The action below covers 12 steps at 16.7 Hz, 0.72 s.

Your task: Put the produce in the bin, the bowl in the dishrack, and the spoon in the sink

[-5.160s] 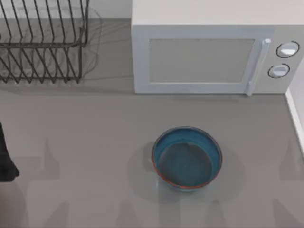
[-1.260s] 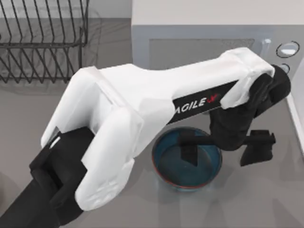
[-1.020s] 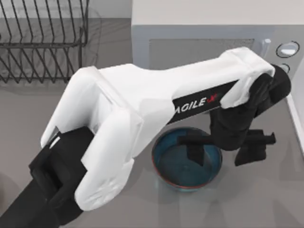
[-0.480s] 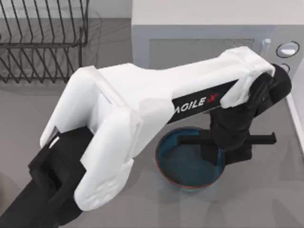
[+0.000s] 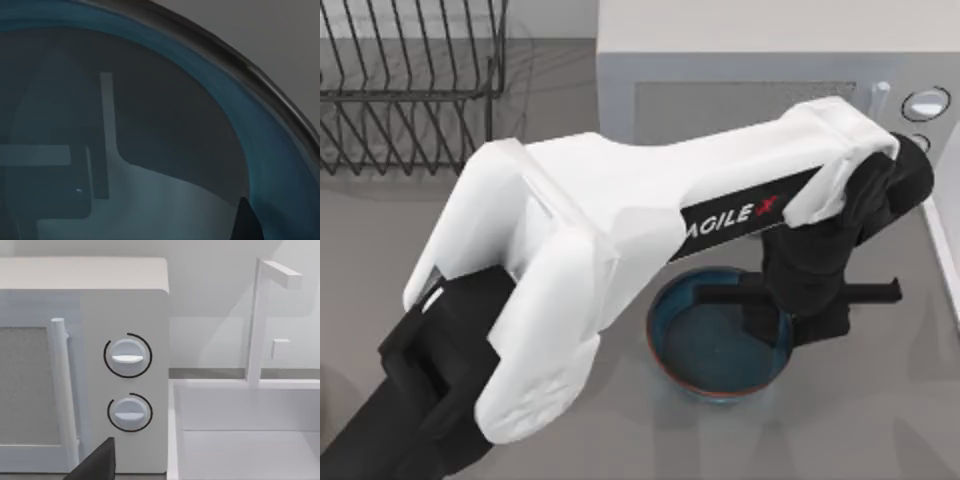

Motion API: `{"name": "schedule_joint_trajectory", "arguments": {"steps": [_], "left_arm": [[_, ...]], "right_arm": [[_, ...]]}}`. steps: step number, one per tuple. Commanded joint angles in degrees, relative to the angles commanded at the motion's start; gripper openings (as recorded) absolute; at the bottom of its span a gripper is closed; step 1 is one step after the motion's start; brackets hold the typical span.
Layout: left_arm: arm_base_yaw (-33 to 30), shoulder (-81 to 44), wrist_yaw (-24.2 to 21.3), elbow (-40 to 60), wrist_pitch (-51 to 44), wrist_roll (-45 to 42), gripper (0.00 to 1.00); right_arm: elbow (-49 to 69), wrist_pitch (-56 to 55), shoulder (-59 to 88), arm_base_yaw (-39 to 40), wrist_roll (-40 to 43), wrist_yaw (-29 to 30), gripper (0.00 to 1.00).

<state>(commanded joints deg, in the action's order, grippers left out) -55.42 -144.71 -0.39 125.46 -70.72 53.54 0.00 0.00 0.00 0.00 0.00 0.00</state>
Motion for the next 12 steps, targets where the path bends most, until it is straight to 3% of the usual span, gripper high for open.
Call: {"name": "schedule_joint_trajectory", "arguments": {"steps": [4, 12], "left_arm": [[-0.22, -2.64, 0.01, 6.56, -6.08, 0.30, 0.00], [-0.29, -8.66, -0.08, 36.29, -27.24, 0.28, 0.00]], "right_arm": [[0.00, 0.00, 0.00, 0.00, 0.00, 0.00, 1.00], [0.00, 0.00, 0.00, 0.00, 0.00, 0.00, 1.00]]}}
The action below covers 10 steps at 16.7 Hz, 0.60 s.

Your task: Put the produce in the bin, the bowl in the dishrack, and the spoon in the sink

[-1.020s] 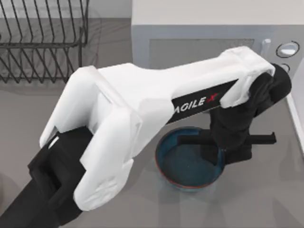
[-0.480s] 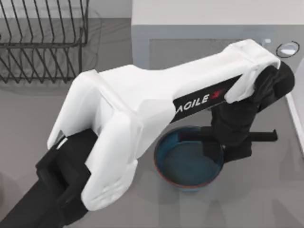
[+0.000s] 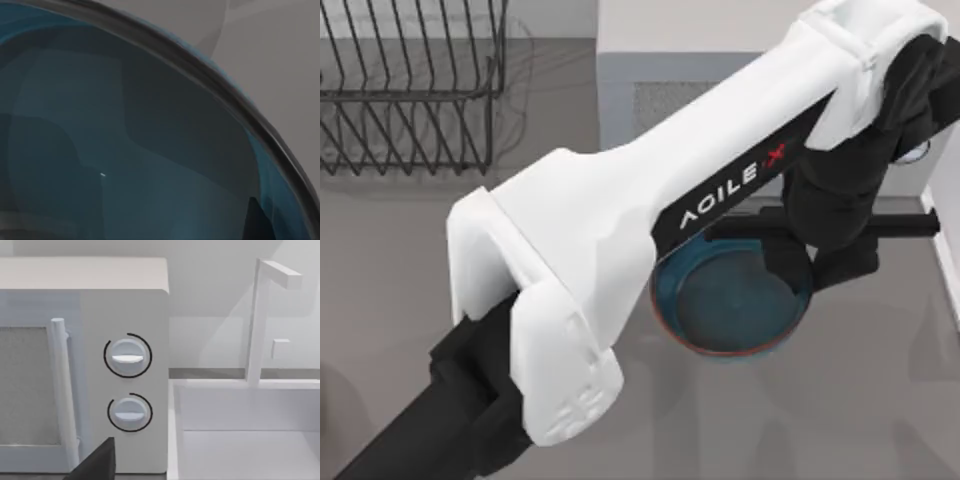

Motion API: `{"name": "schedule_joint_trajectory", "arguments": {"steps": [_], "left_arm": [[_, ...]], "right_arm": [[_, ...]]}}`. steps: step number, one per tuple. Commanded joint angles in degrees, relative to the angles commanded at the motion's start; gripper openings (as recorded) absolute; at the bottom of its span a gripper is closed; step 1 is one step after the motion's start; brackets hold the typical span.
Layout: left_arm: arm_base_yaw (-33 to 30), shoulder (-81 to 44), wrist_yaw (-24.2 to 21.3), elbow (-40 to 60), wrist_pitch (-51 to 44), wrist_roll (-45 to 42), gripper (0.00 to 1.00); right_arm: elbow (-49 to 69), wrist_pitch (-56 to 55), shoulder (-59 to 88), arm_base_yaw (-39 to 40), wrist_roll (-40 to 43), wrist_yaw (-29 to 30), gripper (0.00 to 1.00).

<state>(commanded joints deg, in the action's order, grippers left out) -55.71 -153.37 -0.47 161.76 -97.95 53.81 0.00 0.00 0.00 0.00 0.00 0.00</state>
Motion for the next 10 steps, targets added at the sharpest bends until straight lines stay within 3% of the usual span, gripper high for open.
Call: {"name": "schedule_joint_trajectory", "arguments": {"steps": [3, 10], "left_arm": [[0.15, -0.70, -0.04, 4.54, -4.02, -0.20, 0.00], [1.08, 1.25, 0.05, 3.00, -3.49, -0.73, 0.00]], "right_arm": [[0.00, 0.00, 0.00, 0.00, 0.00, 0.00, 1.00], [0.00, 0.00, 0.00, 0.00, 0.00, 0.00, 1.00]]}}
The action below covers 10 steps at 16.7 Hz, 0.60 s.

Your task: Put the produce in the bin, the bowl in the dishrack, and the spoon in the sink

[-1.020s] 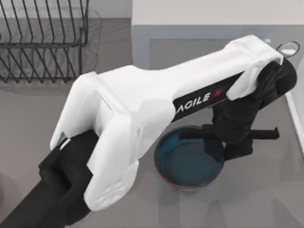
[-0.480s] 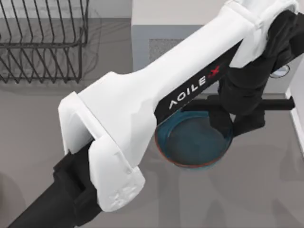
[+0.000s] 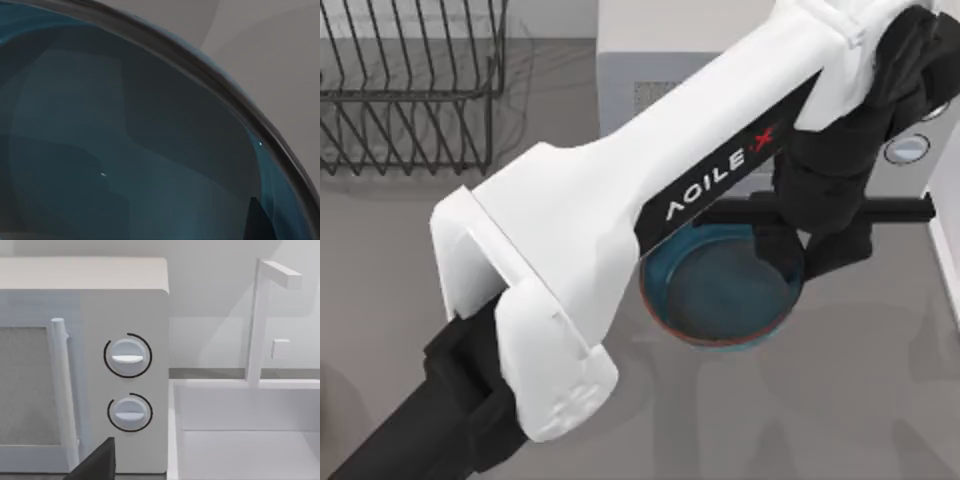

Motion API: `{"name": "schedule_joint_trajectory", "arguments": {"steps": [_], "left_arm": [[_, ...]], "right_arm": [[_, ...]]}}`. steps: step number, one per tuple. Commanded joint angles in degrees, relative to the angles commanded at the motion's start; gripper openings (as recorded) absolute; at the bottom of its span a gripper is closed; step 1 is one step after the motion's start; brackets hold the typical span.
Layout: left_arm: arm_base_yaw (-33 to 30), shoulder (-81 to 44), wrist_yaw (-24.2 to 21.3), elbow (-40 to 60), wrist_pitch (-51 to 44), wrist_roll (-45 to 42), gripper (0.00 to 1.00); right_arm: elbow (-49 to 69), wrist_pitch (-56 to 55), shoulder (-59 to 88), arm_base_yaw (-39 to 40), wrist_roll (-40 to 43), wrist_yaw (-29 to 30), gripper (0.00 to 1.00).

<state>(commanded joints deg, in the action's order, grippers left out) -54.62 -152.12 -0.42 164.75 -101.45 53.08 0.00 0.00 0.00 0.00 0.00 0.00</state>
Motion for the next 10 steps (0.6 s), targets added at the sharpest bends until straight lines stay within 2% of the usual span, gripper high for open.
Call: {"name": "schedule_joint_trajectory", "arguments": {"steps": [4, 10], "left_arm": [[6.05, 10.49, 0.35, -10.75, 5.21, -3.04, 0.00], [24.52, 36.94, 0.27, -39.51, 26.16, -14.27, 0.00]], "right_arm": [[0.00, 0.00, 0.00, 0.00, 0.00, 0.00, 1.00], [0.00, 0.00, 0.00, 0.00, 0.00, 0.00, 1.00]]}}
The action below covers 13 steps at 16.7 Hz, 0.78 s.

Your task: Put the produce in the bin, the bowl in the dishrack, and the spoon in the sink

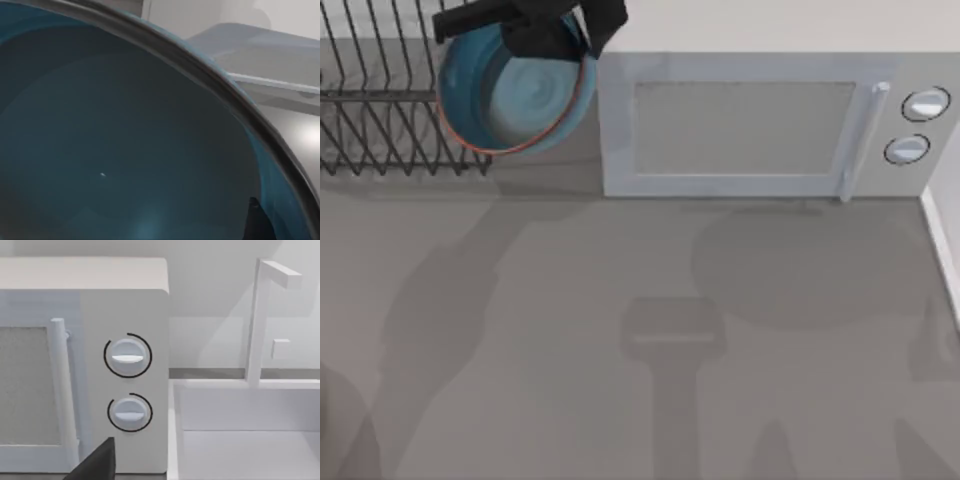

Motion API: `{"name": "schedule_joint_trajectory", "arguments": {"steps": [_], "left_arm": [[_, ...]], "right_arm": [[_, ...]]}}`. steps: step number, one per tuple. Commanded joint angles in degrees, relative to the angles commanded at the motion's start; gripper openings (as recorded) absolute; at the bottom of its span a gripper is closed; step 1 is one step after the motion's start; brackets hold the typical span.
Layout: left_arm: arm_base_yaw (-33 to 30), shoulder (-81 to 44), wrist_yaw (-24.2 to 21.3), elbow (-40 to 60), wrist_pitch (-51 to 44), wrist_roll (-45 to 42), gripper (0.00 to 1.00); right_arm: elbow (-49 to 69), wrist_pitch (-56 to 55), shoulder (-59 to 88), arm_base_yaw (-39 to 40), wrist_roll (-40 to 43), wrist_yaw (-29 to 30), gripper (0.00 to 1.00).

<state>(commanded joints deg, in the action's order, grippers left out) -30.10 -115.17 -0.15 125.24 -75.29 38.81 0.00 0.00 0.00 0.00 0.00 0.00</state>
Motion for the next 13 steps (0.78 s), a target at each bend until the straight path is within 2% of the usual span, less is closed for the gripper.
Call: {"name": "schedule_joint_trajectory", "arguments": {"steps": [7, 13], "left_arm": [[23.26, 32.80, -3.81, -33.65, 32.70, -18.96, 0.00], [36.47, 55.79, -9.20, -54.24, 54.65, -33.71, 0.00]], "right_arm": [[0.00, 0.00, 0.00, 0.00, 0.00, 0.00, 1.00], [0.00, 0.00, 0.00, 0.00, 0.00, 0.00, 1.00]]}}
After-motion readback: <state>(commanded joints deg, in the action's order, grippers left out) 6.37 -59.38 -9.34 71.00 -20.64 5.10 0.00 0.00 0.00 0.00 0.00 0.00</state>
